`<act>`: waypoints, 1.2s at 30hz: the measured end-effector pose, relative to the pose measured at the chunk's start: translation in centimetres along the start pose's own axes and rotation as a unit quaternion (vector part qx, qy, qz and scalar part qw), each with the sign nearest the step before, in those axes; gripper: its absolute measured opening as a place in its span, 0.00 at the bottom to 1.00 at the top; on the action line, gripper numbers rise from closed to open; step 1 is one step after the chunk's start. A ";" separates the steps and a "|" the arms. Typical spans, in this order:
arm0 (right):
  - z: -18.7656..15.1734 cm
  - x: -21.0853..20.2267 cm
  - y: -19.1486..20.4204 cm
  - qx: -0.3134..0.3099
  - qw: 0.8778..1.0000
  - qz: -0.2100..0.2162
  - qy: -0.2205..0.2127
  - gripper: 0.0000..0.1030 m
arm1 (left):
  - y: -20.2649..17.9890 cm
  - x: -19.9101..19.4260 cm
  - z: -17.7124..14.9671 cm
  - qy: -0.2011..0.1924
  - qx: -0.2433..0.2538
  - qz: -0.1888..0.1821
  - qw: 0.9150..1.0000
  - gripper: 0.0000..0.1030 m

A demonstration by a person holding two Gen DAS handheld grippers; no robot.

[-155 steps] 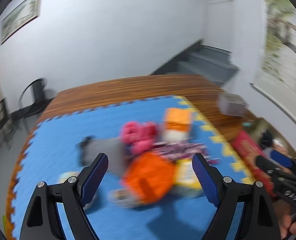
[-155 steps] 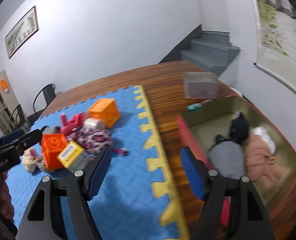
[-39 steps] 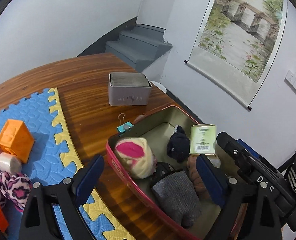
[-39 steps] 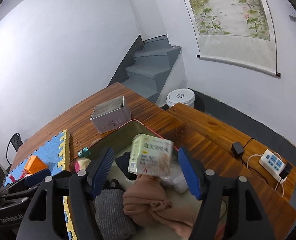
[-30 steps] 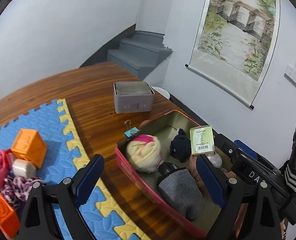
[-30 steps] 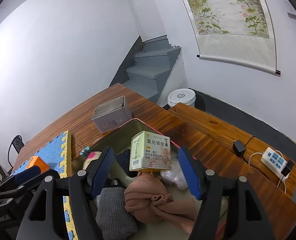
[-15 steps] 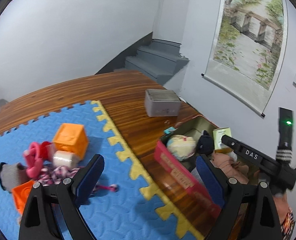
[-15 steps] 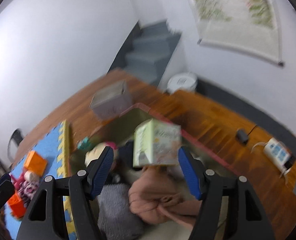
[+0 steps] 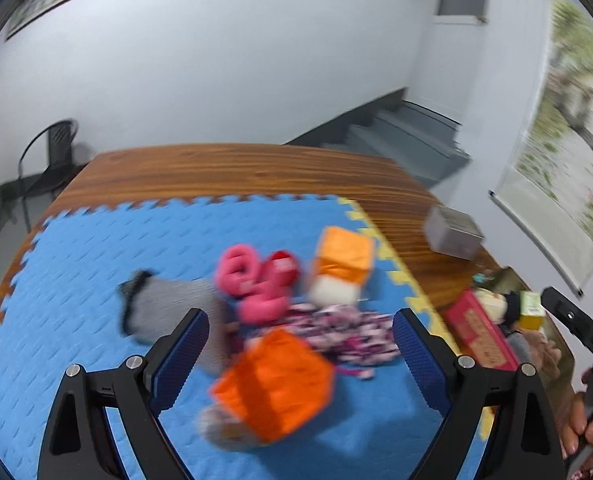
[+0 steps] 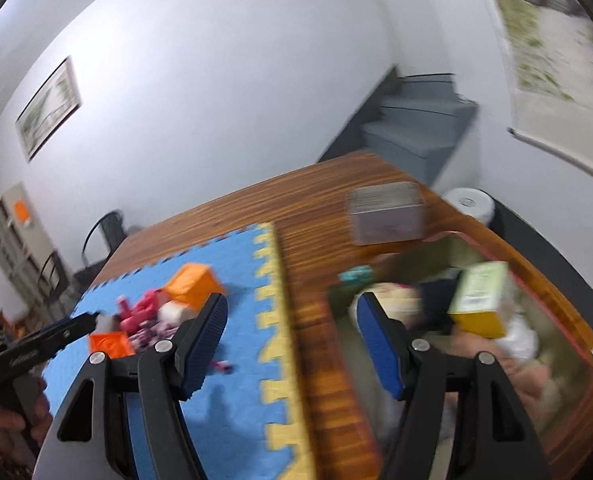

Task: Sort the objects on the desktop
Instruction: 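Return both tools to the mat toward the orange blocks, then grasp the orange number block with the right tool while the left tool grasps the grey pompom hat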

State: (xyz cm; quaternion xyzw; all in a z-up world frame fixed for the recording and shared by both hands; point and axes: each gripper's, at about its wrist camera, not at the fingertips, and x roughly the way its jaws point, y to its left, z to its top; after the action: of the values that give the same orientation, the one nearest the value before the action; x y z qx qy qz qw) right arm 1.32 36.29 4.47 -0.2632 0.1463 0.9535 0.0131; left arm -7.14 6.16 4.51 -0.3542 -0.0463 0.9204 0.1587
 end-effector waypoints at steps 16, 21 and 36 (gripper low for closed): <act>-4.9 8.9 13.6 -0.085 0.956 0.207 0.188 0.77 | 8.9 -1.9 -1.9 -0.012 -0.092 0.023 0.995 0.92; -6.2 13.3 14.9 -0.076 0.949 0.200 0.231 0.76 | 9.5 -2.0 -2.3 -0.008 -0.096 0.019 0.995 0.92; -5.4 8.5 11.6 -0.047 0.974 0.176 0.137 0.55 | 7.0 -1.1 -3.5 0.015 -0.039 -0.012 0.999 0.92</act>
State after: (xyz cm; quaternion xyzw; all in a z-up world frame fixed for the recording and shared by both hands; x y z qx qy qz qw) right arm -4.49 23.18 -1.05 -0.3623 0.1453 0.9014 -0.1873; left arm -5.93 -0.94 1.23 -0.3734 -0.0839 0.9106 0.1561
